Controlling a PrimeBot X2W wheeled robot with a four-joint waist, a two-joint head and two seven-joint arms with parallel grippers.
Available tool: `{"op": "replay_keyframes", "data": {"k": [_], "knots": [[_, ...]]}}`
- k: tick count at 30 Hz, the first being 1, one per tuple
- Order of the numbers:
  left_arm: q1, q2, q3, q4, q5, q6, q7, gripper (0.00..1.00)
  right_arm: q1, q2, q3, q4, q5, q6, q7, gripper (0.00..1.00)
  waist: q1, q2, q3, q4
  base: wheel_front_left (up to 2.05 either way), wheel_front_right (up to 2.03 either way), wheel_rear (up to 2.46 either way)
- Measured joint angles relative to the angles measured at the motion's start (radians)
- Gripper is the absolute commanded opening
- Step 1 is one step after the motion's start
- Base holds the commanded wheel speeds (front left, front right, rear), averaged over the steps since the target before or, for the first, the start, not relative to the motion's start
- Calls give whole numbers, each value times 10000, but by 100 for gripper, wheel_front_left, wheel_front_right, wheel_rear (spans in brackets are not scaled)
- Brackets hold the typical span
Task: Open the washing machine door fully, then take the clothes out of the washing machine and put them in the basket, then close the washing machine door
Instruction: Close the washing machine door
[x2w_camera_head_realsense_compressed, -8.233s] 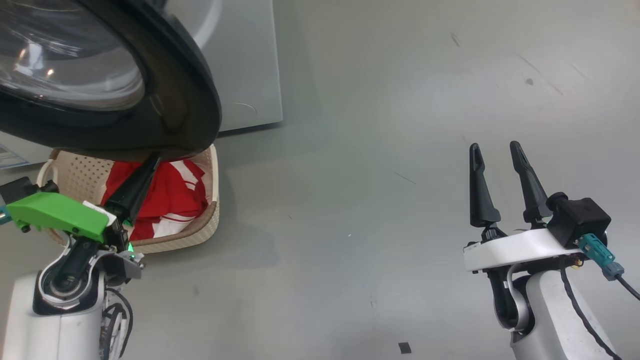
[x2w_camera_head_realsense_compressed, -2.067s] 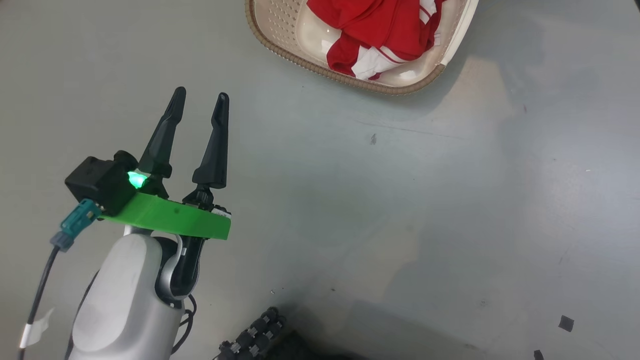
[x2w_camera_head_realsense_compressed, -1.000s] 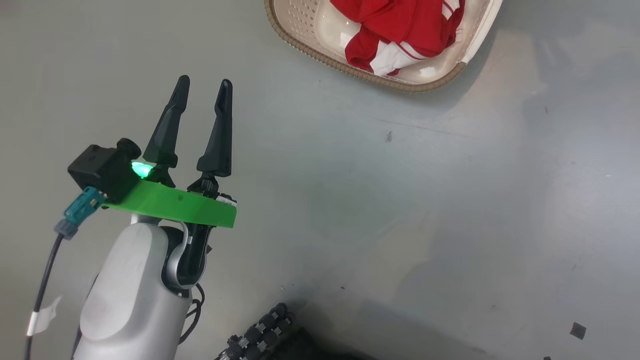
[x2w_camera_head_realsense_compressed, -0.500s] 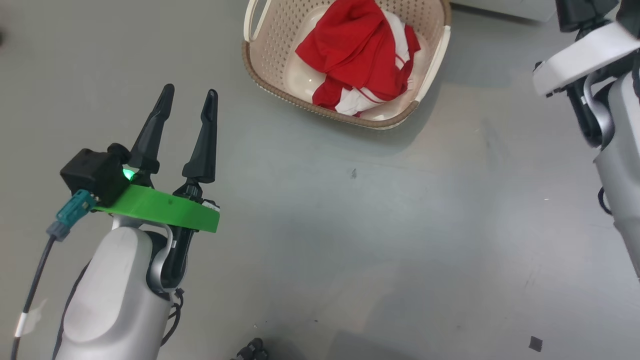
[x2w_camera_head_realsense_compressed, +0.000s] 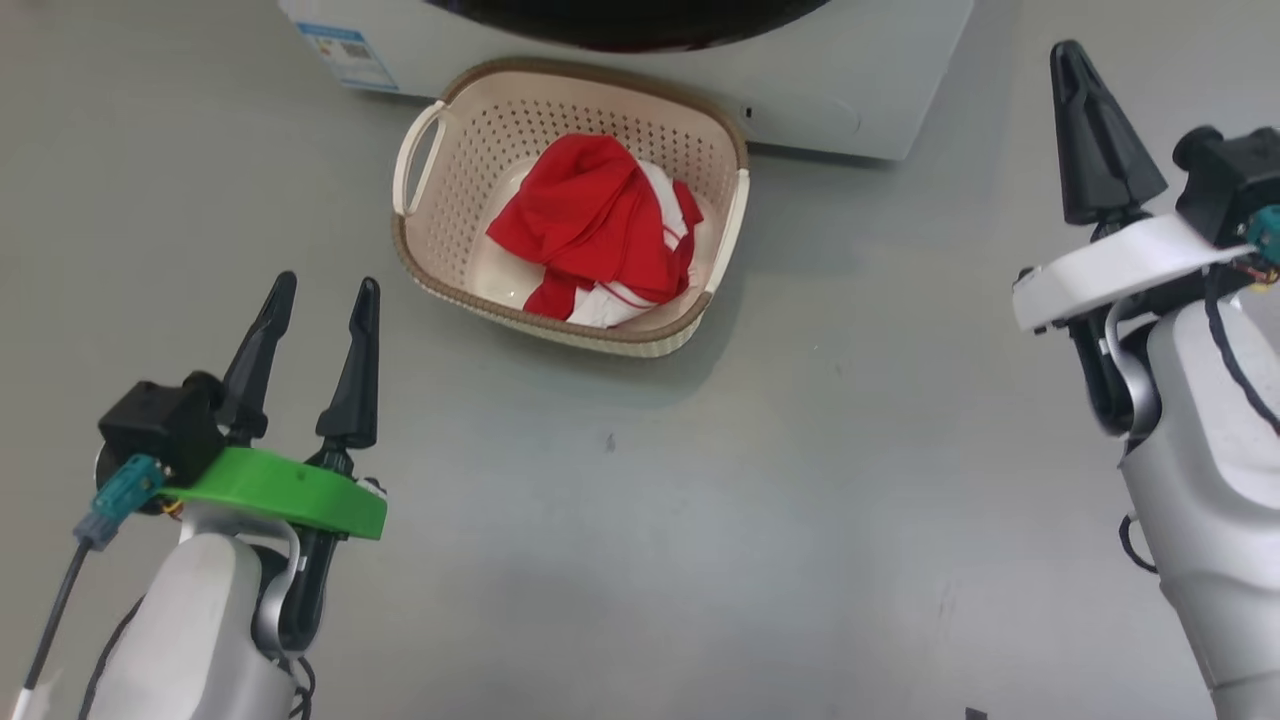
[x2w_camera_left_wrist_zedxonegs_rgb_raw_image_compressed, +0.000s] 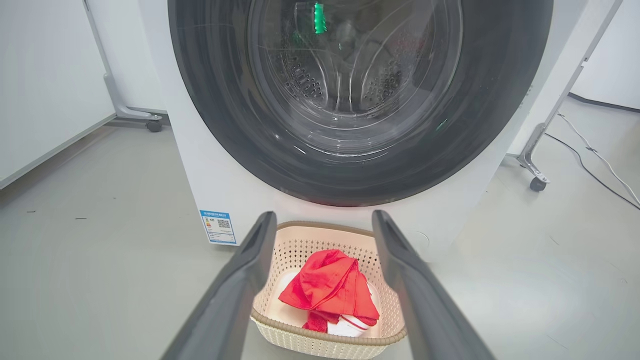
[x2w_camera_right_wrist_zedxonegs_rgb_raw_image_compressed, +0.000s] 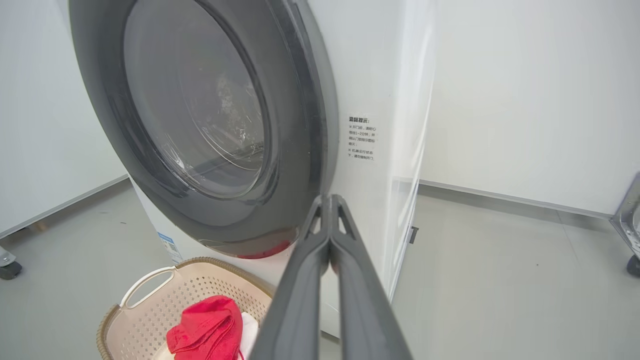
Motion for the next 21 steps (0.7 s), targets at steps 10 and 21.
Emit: {"op": "replay_keyframes", "data": {"k": [10,21], "knots": [[1104,221,161,209,96,0,0,100,2201,426,-485,-600,107,-169,2,0,0,0,-1409,-915,0,0,0],[1798,278,-54,198,148,0,0,100,3777,598,-966,-1371,107,-332,2,0,-1,0,-2641,-1809,0,0,0]]}}
